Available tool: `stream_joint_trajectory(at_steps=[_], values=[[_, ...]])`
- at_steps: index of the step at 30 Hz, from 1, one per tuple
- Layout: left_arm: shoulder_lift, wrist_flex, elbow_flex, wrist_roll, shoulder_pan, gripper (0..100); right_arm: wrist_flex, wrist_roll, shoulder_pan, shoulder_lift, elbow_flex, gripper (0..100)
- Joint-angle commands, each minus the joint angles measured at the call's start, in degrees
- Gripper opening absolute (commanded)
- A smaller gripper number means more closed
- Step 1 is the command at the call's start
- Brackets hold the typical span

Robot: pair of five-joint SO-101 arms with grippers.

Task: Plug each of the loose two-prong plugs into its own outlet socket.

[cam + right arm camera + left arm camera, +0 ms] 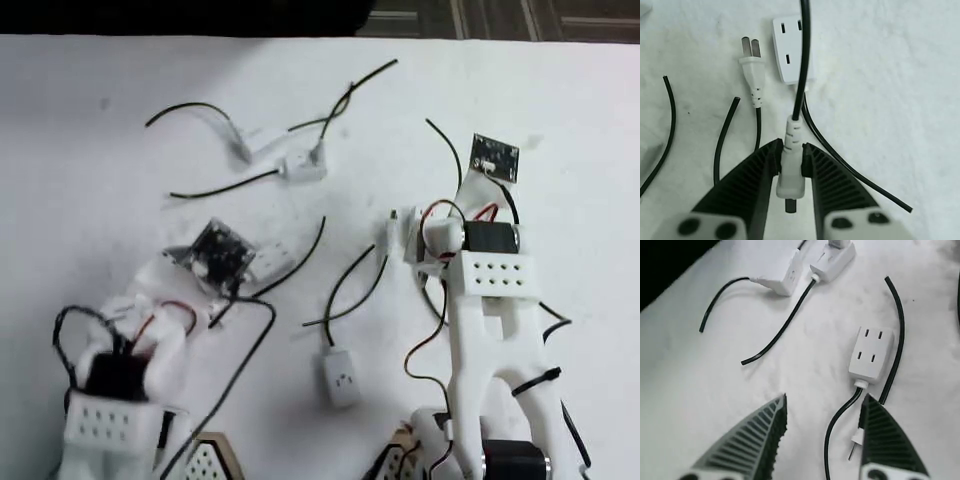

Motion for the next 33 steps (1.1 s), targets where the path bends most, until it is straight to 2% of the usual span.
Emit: stream_joint_trajectory(at_steps=[1, 6, 10, 15, 22, 30, 33], values=[[20.09, -1.76, -11.87, -0.53, -0.04, 23, -0.92, 0.09, -0.04, -1.63, -0.26, 1.7], [39.87, 1.58, -26.2, -0.62, -0.13, 23, -0.92, 0.09, -0.04, -1.63, -0.26, 1.7], [47.87, 6.68, -33.05, -0.18, -1.1, 23, -0.75, 0.18, -2.51, -2.15, -0.26, 1.7], [46.46, 7.91, -33.93, 5.54, -9.45, 23, -2.86, 2.9, -9.54, -3.74, -0.62, 1.7], [44.7, 9.23, -31.47, 5.98, -23.52, 23, -9.8, 8.97, -20.88, -6.2, -0.53, 1.7], [44.62, 8.97, -24.26, 5.71, -30.02, 23, -19.56, 15.21, -28.62, -6.11, 0.62, 1.7], [44.26, 5.71, -19.78, 5.71, -30.2, 23, -26.24, 18.02, -30.2, -6.64, 4.22, 1.8]])
